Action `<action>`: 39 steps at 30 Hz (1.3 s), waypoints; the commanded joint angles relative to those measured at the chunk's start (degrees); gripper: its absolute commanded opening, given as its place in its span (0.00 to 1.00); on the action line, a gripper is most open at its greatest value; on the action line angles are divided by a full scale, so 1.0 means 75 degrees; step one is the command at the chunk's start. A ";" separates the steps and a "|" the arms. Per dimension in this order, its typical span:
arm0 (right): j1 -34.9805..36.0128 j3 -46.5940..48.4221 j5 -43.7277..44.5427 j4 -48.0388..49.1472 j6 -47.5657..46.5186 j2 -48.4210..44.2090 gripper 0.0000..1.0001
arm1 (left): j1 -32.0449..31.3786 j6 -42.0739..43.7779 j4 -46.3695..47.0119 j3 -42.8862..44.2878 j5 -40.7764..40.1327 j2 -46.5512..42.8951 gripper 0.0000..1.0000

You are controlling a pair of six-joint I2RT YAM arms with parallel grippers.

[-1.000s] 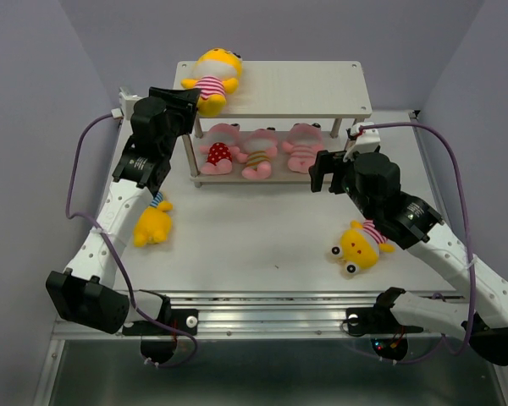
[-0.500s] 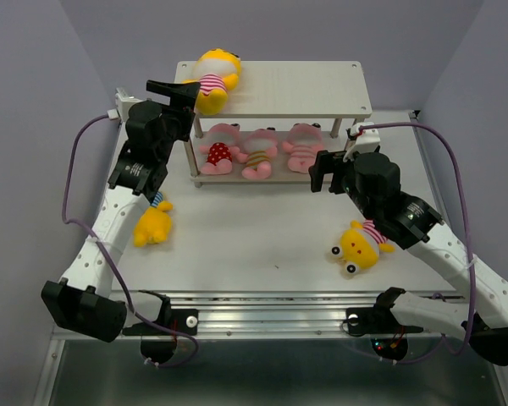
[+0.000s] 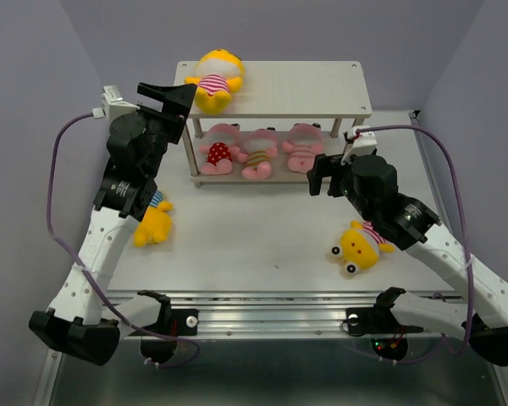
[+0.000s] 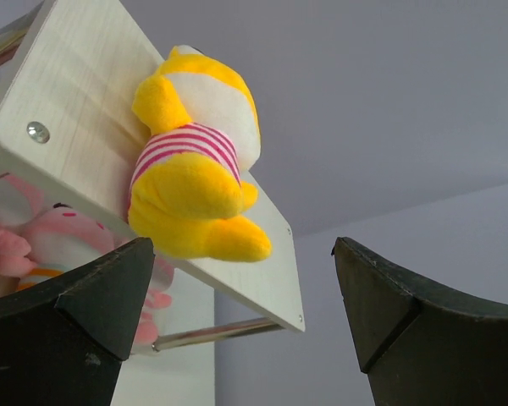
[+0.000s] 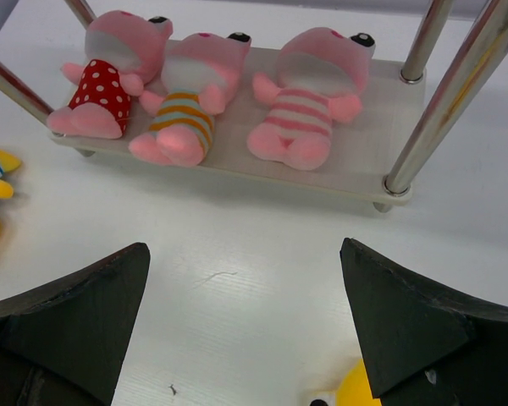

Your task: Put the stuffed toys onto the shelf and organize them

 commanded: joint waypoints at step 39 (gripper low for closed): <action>-0.2214 -0.3432 -0.0015 -0.3469 0.7496 0.0089 1.00 | -0.0046 0.1185 0.1058 -0.6530 0.2135 -0.3691 0.99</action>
